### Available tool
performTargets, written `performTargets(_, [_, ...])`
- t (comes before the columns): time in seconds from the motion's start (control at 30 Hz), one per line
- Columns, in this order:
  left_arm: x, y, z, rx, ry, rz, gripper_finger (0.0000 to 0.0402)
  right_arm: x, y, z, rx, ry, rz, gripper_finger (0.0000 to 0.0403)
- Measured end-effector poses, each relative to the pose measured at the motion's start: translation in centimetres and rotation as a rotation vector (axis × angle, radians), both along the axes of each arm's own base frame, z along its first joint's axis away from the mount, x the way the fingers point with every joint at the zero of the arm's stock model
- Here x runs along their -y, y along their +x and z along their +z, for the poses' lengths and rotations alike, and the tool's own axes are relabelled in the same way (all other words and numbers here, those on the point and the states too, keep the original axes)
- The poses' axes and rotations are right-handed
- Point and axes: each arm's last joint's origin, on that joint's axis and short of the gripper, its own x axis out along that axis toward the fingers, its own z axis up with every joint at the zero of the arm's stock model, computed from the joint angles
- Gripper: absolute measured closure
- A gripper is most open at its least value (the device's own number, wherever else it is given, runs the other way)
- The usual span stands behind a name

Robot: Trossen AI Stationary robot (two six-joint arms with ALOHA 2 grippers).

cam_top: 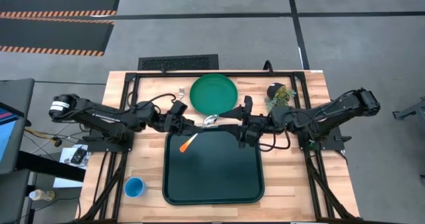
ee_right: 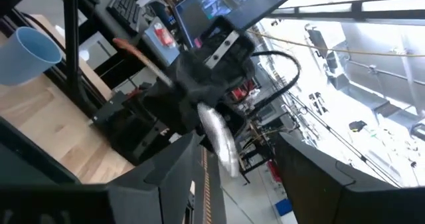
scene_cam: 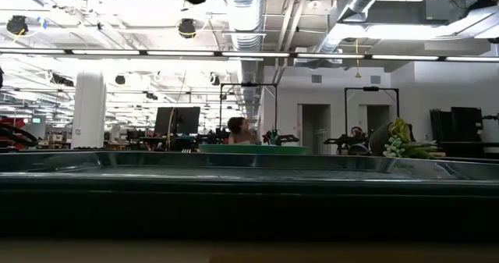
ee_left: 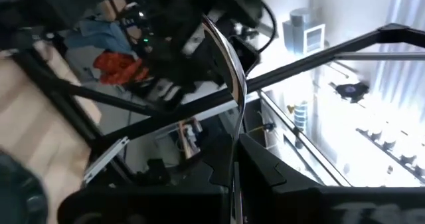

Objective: Pick and place plate/cup/fork/spoon on tray
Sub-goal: Put the orange spoon on the black tray to the left

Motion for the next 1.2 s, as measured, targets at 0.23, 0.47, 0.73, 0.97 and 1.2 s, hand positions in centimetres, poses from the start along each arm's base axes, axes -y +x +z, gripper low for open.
performTargets(0.23, [0.7,2.3,1.1,0.013,0.013,-0.064,0.0401,-0.3,-0.1,0.0,-0.002,-0.043,0.004,0.0170])
performTargets(0.47, [1.0,3.9,0.9,-0.010,0.009,-0.095,0.0401,-0.2,-0.1,0.0,0.001,-0.041,-0.021,0.0178])
performTargets(0.73, [0.9,4.1,0.6,-0.014,-0.004,-0.068,0.0401,-0.4,-0.1,-0.2,-0.027,-0.056,-0.018,0.0211])
performTargets(0.97, [0.7,4.0,0.9,0.009,-0.009,-0.058,0.0401,-0.4,-0.1,-0.2,-0.026,-0.055,-0.016,0.0231])
performTargets(1.2, [0.0,4.1,0.9,0.007,-0.012,-0.042,0.0401,-0.8,-0.2,-0.1,-0.019,-0.074,-0.030,0.0243])
